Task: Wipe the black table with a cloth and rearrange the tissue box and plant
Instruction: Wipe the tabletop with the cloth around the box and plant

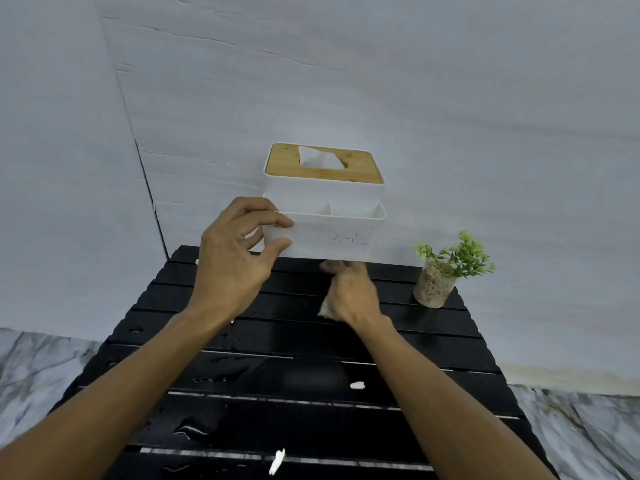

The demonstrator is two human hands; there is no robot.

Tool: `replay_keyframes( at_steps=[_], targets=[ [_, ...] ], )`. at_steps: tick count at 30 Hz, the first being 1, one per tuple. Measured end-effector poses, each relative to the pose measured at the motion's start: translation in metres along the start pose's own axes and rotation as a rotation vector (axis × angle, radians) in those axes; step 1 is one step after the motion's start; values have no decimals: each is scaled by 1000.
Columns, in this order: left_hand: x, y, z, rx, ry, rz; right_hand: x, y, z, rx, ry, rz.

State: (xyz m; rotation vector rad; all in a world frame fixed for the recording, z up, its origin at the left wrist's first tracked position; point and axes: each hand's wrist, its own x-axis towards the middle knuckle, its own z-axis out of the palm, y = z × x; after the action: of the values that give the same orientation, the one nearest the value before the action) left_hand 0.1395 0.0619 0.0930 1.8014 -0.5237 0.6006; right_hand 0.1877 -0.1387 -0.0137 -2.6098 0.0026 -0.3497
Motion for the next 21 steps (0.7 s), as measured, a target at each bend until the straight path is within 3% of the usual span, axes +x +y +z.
replay_keyframes(
  at_steps=[3, 6, 9, 18, 21],
  targets=[
    [-1, 2, -1, 6, -6, 12, 7, 27, -15, -111, 115, 196],
    [-2, 2, -2, 10, -9, 16, 9, 45, -11, -207, 14, 368],
    [-1, 1, -3, 8, -4, 23, 8, 48, -3, -208, 9, 419],
    [0, -4, -11, 35, 4, 41, 23, 32, 18, -228, -61, 339],
    [2, -4, -16, 50, 14, 55, 26, 11, 35, -275, -139, 193]
  ],
)
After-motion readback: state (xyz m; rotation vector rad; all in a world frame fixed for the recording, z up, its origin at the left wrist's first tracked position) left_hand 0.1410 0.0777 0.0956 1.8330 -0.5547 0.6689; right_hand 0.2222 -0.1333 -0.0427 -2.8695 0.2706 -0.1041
